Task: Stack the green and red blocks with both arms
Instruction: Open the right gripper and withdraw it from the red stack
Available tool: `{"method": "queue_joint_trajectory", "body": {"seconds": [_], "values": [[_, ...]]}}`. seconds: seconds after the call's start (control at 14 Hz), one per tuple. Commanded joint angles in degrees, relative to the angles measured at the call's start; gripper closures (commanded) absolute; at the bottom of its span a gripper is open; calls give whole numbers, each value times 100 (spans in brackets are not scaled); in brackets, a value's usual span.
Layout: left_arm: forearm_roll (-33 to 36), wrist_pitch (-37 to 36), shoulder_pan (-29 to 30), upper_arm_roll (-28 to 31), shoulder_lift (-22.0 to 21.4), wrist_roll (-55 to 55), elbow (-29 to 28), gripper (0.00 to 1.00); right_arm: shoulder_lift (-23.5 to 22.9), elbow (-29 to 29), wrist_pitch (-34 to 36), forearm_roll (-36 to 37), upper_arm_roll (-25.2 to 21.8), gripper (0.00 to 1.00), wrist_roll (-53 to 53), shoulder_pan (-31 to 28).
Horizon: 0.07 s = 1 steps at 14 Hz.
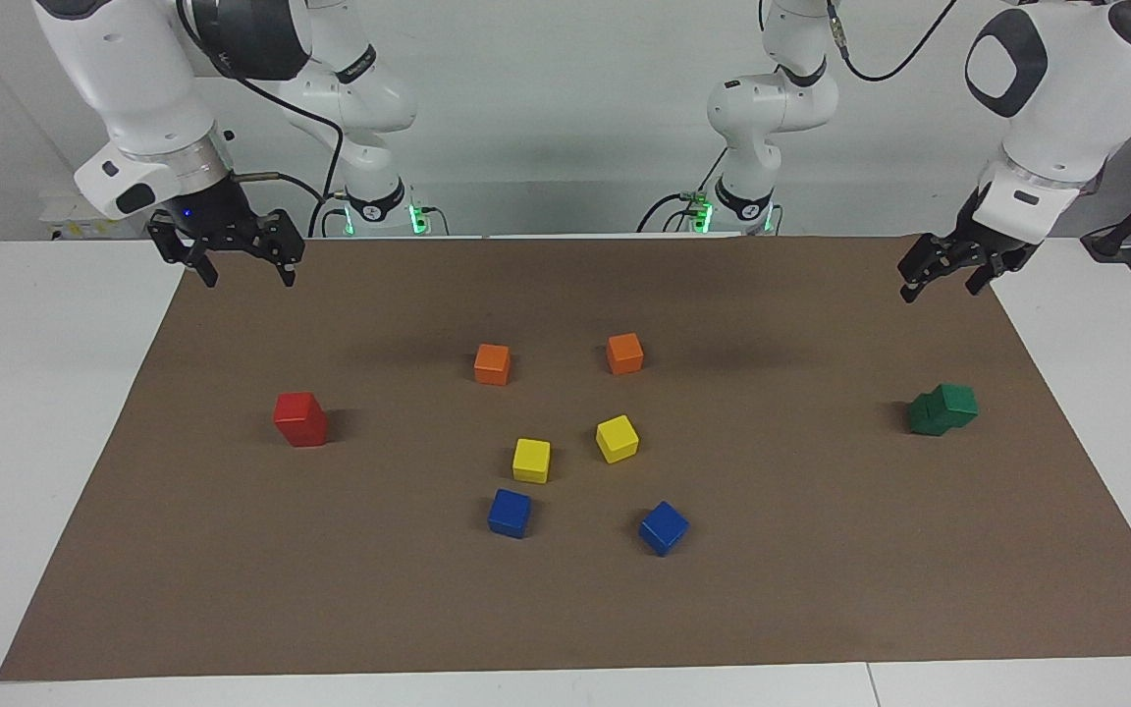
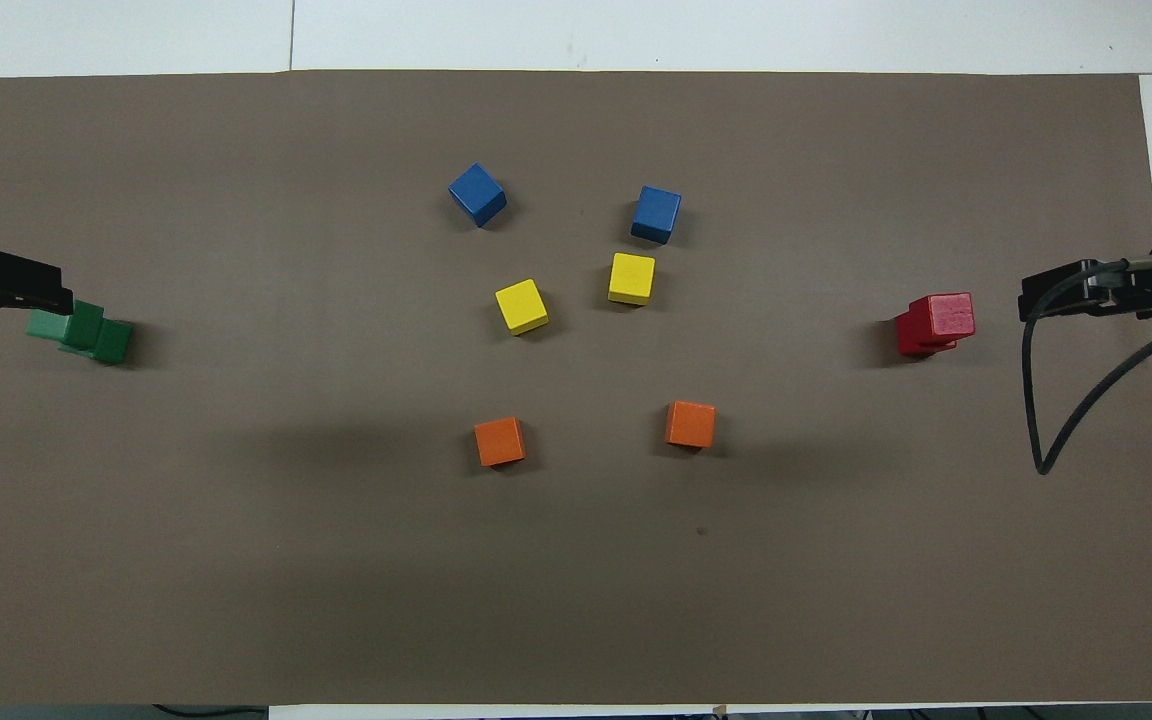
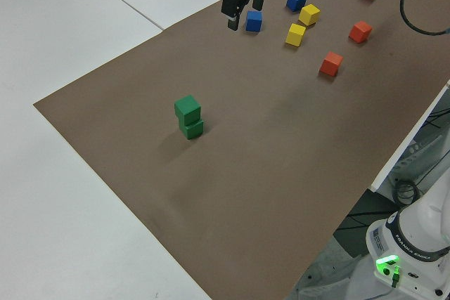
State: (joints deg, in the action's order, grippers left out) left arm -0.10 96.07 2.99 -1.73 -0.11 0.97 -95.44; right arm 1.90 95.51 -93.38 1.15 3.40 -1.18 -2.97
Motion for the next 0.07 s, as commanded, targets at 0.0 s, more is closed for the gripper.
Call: {"method": "queue_joint_trajectory", "body": {"seconds": [0.0], "values": [[-78,-107,-44,59,-77,-9,17,0,-6,73,110,-10,29,0,-41,-63]]}}
